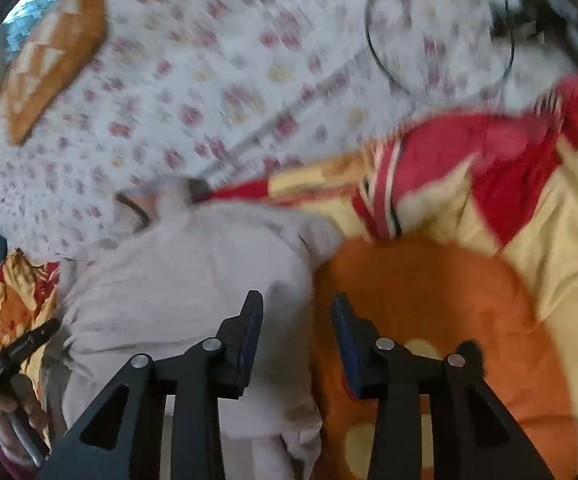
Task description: Fold large clothes
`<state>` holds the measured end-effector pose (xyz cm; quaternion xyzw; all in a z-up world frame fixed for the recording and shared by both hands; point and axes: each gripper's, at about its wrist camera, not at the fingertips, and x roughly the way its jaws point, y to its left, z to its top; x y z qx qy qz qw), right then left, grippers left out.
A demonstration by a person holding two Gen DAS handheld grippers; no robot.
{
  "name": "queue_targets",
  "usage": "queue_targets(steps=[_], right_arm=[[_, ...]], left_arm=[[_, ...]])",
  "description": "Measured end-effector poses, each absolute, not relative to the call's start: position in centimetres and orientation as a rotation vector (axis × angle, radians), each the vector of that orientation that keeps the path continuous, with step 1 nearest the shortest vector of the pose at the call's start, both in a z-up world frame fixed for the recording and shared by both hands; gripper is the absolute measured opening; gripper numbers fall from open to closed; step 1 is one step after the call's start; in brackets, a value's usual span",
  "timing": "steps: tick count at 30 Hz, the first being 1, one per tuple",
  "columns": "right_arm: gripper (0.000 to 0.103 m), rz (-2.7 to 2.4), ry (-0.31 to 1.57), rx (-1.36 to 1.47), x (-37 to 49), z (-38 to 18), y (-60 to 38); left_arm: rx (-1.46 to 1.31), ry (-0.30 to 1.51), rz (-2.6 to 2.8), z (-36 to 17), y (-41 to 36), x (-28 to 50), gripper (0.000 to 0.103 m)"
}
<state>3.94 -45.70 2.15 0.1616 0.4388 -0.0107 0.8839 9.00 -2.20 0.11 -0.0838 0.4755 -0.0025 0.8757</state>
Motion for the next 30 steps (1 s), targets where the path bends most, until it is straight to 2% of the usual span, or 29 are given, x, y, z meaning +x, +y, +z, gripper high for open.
queue_targets(steps=[4,7,9,12,15,17,19,23,27,30], right_arm=[[0.035,0.084,0.935,0.231,4.1,2.5,-42.2],[0.031,0.026,1.031,0.095,5.8,-0.9,-40.4],[0.031,-0.004,1.030,0.076,6.5,-2.8,-40.8],[0.031,-0.026,1.009,0.124,6.3,-2.7,-42.0],[0.036,-0.037,0.995,0.148,4.6,-1.0,-42.6],[0.045,-0.030,0.990,0.117,3.3,-0.1,-42.1],[0.049,-0.008,0.989,0.113,1.6,0.5,-41.7],[0.053,0.018,1.009,0.087,-0.1,-0.3,-40.6],[0.052,-0.044,1.113,0.012,0.7,-3.6,-40.8],[0.054,-0.054,1.101,0.100,-0.5,-2.5,-42.1]], left_arm=[[-0.165,1.056,0.000,-1.6,-2.9,9.7,0.068],[-0.116,1.068,0.018,-3.1,-3.7,10.0,0.078],[-0.105,1.056,0.018,-3.1,-3.8,10.0,0.079],[-0.116,1.068,0.007,-2.6,-3.4,10.0,0.079],[-0.126,1.060,0.005,-1.9,-3.0,9.3,0.079],[-0.122,1.050,0.008,-1.4,-3.0,8.5,0.079],[-0.105,1.037,0.012,-0.9,-3.2,7.5,0.079],[-0.071,1.031,-0.004,-0.1,-3.4,5.7,0.079],[-0.034,1.033,-0.018,0.6,-3.4,3.7,0.079],[-0.014,1.021,-0.034,1.4,-2.7,1.5,0.079]])
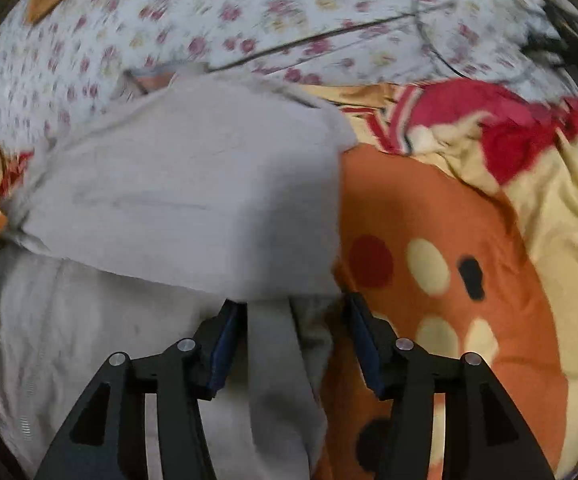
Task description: Fold large clothes
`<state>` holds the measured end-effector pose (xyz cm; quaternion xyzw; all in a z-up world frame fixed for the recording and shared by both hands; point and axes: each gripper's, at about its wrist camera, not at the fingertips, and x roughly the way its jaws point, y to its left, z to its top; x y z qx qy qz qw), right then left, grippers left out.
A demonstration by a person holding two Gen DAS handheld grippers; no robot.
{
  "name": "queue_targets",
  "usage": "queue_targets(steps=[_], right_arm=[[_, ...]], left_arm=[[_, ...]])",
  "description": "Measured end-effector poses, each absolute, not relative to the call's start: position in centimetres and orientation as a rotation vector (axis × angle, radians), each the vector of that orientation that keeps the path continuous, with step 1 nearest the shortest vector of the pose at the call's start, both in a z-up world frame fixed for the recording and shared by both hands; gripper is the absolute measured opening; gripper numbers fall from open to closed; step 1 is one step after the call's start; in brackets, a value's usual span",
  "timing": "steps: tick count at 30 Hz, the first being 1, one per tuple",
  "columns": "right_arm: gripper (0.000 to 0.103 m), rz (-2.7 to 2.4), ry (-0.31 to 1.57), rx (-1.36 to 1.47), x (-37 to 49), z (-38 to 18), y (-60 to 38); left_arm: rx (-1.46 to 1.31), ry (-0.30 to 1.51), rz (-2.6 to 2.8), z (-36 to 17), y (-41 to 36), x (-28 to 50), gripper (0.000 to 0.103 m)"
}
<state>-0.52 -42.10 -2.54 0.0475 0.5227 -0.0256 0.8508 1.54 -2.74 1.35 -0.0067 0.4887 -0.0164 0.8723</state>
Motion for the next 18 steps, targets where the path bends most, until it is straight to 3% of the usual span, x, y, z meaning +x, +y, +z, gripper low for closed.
queue_targets(steps=[3,7,11,12,13,14,18], right_arm=[[0.055,-0.031,1.080,0.114,-2.6,-1.0,-42.4],[0.072,0.052,1.092,0.149,-6.2,-0.2,-42.2],[0.069,0.065,1.123,0.169,-8.3,-2.0,-41.8],[0.061,0.068,1.124,0.172,-8.6,-2.5,-41.5],[0.021,0.067,1.103,0.170,-9.0,-2.7,-41.3],[0.004,0.042,1.082,0.149,-9.6,-2.5,-41.1],[0.001,0.000,1.018,0.144,-10.8,-1.3,-42.4]], left_arm=[[-0.016,1.026,-0.071,1.9,-1.4,-0.8,0.079],[-0.042,1.051,-0.094,1.7,0.8,-4.4,0.079],[-0.072,1.098,-0.093,0.5,2.5,-7.2,0.079],[-0.081,1.106,-0.093,0.3,2.7,-7.7,0.079],[-0.098,1.111,-0.091,0.1,3.2,-8.6,0.079],[-0.110,1.112,-0.093,0.0,3.6,-9.3,0.079],[-0.112,1.126,-0.103,-0.5,4.3,-11.8,0.079]])
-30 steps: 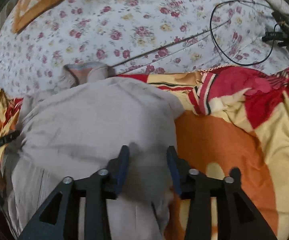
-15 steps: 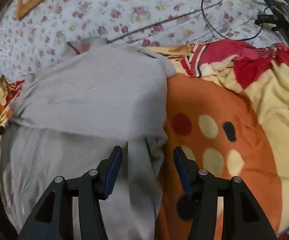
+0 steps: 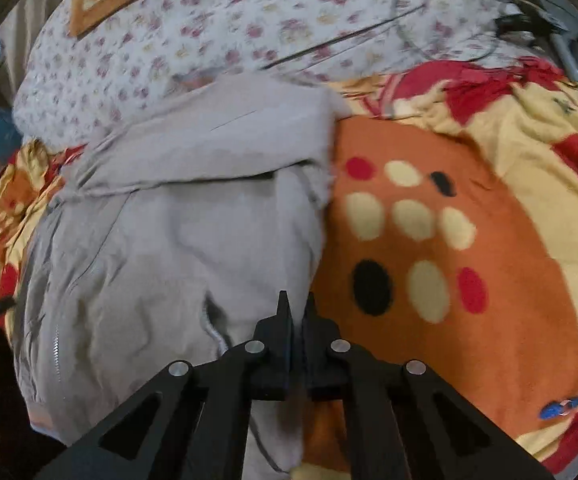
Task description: Fold large clothes
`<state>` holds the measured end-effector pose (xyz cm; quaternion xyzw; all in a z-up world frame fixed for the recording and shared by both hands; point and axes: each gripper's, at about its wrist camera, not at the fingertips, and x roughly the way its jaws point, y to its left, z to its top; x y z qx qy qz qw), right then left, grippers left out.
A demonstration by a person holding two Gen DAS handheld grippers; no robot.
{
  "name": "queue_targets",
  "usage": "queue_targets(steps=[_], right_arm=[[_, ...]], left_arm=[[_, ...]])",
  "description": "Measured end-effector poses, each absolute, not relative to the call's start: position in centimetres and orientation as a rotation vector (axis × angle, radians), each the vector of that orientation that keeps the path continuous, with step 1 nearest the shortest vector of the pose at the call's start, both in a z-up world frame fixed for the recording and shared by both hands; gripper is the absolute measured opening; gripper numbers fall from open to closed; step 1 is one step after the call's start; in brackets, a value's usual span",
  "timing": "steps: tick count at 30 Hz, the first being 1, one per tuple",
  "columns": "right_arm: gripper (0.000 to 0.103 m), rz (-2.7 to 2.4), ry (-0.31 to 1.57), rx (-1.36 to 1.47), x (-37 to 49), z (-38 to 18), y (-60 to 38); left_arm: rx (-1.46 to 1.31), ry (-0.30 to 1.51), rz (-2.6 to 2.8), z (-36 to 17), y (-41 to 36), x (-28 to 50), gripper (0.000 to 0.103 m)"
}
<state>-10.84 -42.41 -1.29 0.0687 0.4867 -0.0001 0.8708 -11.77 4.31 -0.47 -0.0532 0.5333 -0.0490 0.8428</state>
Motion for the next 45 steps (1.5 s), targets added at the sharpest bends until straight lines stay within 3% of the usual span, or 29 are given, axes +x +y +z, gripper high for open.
queue_targets(steps=[3,6,7,8,19,25,28,45], right_arm=[[0.001,-0.032,1.044,0.154,-10.9,-1.5,-43.4],[0.019,0.045,1.030,0.273,-12.4,-0.6,-43.9],[0.042,0.065,1.031,0.311,-13.0,-0.5,-43.9],[0.059,0.095,1.049,0.345,-13.8,-0.6,-43.8],[0.067,0.282,1.346,0.250,-21.0,-4.7,-40.3],[0.067,0.379,1.405,0.320,-21.8,-7.3,-39.4],[0.071,0.427,1.418,0.271,-21.6,-7.5,-38.0],[0.070,0.462,1.431,0.228,-21.6,-7.9,-35.7]], left_arm=[[-0.136,1.143,-0.135,-0.6,4.5,-12.9,0.079],[-0.148,1.154,-0.156,-0.8,4.6,-14.0,0.079],[-0.145,1.164,-0.166,-0.9,4.5,-14.4,0.079],[-0.139,1.173,-0.176,-1.0,4.4,-14.8,0.079],[-0.171,1.304,-0.315,-3.2,3.0,-17.8,0.079],[-0.155,1.351,-0.324,-4.5,2.2,-18.9,0.079],[-0.127,1.364,-0.339,-4.8,1.4,-19.1,0.079],[-0.111,1.370,-0.313,-5.5,1.0,-18.9,0.079]])
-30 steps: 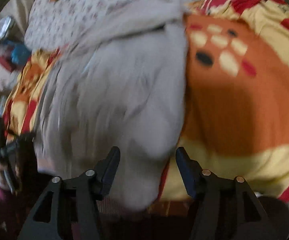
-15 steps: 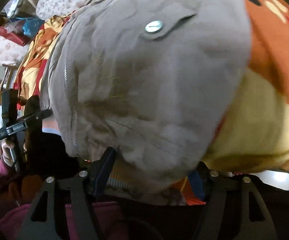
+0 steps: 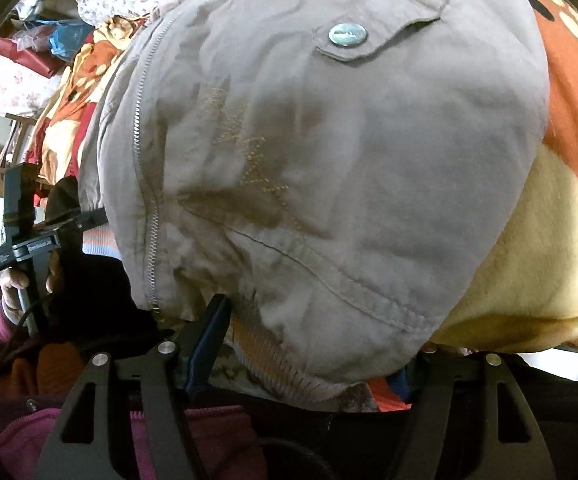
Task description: Fold large clothes
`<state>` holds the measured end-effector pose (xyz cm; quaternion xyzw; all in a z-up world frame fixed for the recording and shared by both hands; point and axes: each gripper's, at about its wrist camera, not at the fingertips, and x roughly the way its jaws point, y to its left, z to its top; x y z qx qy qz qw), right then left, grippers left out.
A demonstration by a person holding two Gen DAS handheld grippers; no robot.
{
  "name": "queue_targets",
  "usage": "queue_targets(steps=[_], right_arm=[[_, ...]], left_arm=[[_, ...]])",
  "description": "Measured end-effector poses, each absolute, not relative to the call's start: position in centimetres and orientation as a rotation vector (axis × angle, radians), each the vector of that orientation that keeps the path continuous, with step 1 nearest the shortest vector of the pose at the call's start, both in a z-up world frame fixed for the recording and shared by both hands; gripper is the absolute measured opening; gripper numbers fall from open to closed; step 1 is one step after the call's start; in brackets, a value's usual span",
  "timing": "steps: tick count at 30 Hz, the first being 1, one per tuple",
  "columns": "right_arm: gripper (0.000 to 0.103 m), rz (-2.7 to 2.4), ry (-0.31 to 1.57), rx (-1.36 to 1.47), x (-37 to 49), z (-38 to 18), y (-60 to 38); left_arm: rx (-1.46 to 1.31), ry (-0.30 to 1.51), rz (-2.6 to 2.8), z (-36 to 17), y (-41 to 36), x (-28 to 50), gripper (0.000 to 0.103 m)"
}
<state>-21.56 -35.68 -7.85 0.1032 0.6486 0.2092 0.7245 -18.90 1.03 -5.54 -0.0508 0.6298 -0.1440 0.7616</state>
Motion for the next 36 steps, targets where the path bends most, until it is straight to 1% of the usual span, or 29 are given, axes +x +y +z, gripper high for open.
queue_targets(steps=[1,3,5,6,7,8,9,10,11,13,14,18,22,26,31,36], right_arm=[[0.068,0.457,1.430,0.220,-21.6,-7.8,-35.7],[0.059,0.444,1.423,0.209,-21.7,-7.6,-35.7],[0.041,0.422,1.414,0.192,-21.8,-7.4,-35.7],[0.037,0.420,1.406,0.189,-21.9,-7.2,-35.6],[0.029,0.429,1.395,0.183,-22.2,-6.9,-35.4],[0.024,0.437,1.385,0.180,-22.4,-6.7,-35.3],[0.023,0.441,1.375,0.179,-22.5,-6.5,-35.2],[0.021,0.443,1.364,0.183,-22.6,-6.2,-35.2],[0.019,0.445,1.358,0.191,-22.6,-6.2,-35.3],[0.017,0.451,1.340,0.214,-22.7,-5.9,-35.5],[0.016,0.465,1.317,0.235,-22.8,-5.5,-35.7],[0.014,0.543,1.197,0.348,-23.1,-3.0,-36.6],[0.013,0.576,1.087,0.459,-22.0,-0.3,-37.9],[0.012,0.584,0.929,0.568,-19.6,3.0,-39.6],[0.012,0.570,0.742,0.642,-15.8,6.7,-41.3],[0.012,0.506,0.653,0.664,-10.3,8.5,-42.4]], left_arm=[[-0.110,1.370,-0.314,-5.6,1.1,-18.9,0.079],[-0.109,1.370,-0.312,-5.6,1.1,-18.9,0.079],[-0.111,1.371,-0.310,-5.6,1.1,-19.0,0.079],[-0.113,1.373,-0.314,-5.6,1.2,-19.0,0.079],[-0.115,1.378,-0.320,-5.6,1.2,-19.0,0.079],[-0.115,1.383,-0.327,-5.7,1.2,-19.0,0.079],[-0.113,1.389,-0.340,-5.8,1.1,-19.1,0.076],[-0.111,1.391,-0.357,-5.7,0.9,-19.2,0.060],[-0.106,1.394,-0.374,-5.7,0.7,-19.3,0.035],[-0.096,1.392,-0.395,-5.1,0.6,-19.6,0.023],[-0.100,1.386,-0.406,-4.7,0.7,-19.7,0.014],[-0.171,1.339,-0.495,-1.1,1.5,-19.7,0.011],[-0.240,1.218,-0.552,3.8,2.4,-18.4,0.010],[-0.310,1.084,-0.545,7.8,3.1,-15.8,0.010],[-0.355,0.942,-0.489,10.5,3.3,-10.0,0.010],[-0.368,0.879,-0.428,10.6,2.2,-2.7,0.010]])
